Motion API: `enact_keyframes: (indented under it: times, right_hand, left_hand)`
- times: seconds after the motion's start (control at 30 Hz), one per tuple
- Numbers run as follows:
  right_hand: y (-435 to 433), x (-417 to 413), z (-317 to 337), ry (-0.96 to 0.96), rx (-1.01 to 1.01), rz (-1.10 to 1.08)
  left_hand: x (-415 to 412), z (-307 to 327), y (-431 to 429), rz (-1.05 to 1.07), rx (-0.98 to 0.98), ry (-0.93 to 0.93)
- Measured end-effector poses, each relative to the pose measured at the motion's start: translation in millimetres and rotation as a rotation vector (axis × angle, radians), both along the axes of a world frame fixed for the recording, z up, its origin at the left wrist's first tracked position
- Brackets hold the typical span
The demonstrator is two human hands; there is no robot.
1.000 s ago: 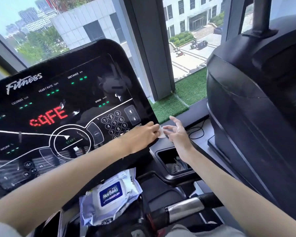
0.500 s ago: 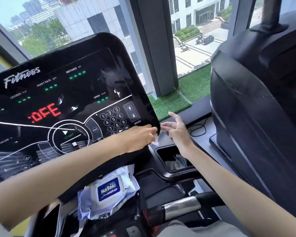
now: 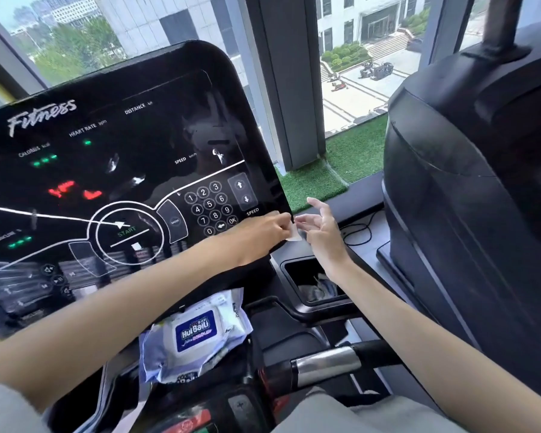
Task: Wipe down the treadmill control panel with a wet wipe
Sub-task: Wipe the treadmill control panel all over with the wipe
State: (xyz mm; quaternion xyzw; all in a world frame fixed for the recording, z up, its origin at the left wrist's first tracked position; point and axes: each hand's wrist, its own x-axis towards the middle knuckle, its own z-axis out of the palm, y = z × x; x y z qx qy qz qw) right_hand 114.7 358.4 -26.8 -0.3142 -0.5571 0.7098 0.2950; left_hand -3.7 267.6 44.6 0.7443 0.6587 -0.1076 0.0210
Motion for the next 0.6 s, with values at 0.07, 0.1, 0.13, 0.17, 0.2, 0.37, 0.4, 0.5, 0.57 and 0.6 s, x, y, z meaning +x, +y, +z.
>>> enact_keyframes:
  times: [0.07, 0.1, 0.13, 0.17, 0.2, 0.37, 0.4, 0.5, 0.57, 0.6]
  right_hand:
    - [-2.6, 2.8, 0.9, -0.014, 0.026, -0.005]
    - [-4.4, 3.5, 1.4, -0.028, 0.054, -0.024]
    - [-7.7, 3.3, 2.0, -0.044, 0.088, -0.058]
    - [-12.3, 2.2, 2.6, -0.057, 0.128, -0.095]
    - [-18.4, 0.5, 4.2, -0.085, 0.182, -0.131]
    - [-52.2, -10.1, 11.0, -0.093, 0.473, -0.229]
    - [-58.6, -11.8, 12.0, -0.090, 0.519, -0.225]
    - [-77.8, -18.8, 13.1, -0.085, 0.601, -0.198]
    - [-92.5, -25.5, 12.8, -0.089, 0.667, -0.152]
    - [-100.4, -29.7, 12.4, -0.084, 0.702, -0.120]
  left_hand:
    - [-7.3, -0.8, -5.6, -0.009, -0.011, -0.020]
    - [-13.5, -1.0, -11.4, 0.003, -0.025, -0.037]
    - [-19.3, -0.9, -18.5, 0.029, -0.033, -0.054]
    - [-24.4, -1.8, -25.5, 0.067, -0.034, -0.074]
    - [-28.2, -2.9, -32.3, 0.112, -0.017, -0.103]
    - [-47.0, -13.5, -60.3, 0.268, 0.073, -0.205]
    - [-50.9, -14.8, -67.2, 0.275, 0.071, -0.211]
    - [-59.9, -17.0, -88.3, 0.257, 0.093, -0.213]
    - [-66.5, -19.0, -101.8, 0.261, 0.115, -0.199]
    - [-69.1, -19.1, -109.3, 0.272, 0.122, -0.202]
